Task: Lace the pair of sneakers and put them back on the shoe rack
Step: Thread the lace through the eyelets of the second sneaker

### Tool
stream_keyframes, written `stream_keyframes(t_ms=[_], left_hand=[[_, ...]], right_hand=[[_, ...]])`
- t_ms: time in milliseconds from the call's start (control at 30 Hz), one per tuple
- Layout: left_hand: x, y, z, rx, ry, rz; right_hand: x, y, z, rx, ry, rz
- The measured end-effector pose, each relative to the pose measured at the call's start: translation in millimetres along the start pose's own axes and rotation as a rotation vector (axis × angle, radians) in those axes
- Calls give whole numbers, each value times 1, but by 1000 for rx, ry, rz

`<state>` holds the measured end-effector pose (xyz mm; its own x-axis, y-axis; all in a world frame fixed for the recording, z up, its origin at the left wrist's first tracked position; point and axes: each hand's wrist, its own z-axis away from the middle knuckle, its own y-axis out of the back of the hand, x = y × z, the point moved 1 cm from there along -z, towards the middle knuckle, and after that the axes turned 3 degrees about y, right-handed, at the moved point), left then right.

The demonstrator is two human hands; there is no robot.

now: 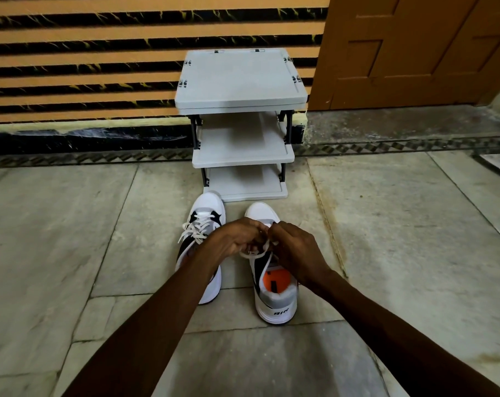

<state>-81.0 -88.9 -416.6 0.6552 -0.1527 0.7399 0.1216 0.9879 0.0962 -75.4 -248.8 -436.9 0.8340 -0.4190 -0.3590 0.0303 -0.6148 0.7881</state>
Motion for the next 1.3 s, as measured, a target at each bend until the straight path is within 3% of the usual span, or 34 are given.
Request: stream_keyframes(t_ms=[167,267,433,533,733,833,1033,1133,1300], left_hand=[[-11,0,-4,235,-130,-17],[-19,8,-6,430,-233,-200],[-28,7,-5,726,-214,-536],[-24,5,-1,709,-261,-571],[-23,20,13,516,-310,-220],[-20,17,6,519,-290,-254],[-18,3,-6,634,-220,-544],[-18,-3,-10,697,-172,-602],[-24,-9,-11,798,-175,-663]], right_hand=[[3,5,7,-25,-124,16],[11,10,16,7,-240,-10],[16,12,52,76,-503,-216],[17,14,49,86,-633,-327],[16,26,27,126,-840,-832],[9,21,11,70,-817,-859],[1,4,-6,-80,-836,-916],[8,-3,2,-57,-822,-777],[3,-5,14,64,-840,-962]])
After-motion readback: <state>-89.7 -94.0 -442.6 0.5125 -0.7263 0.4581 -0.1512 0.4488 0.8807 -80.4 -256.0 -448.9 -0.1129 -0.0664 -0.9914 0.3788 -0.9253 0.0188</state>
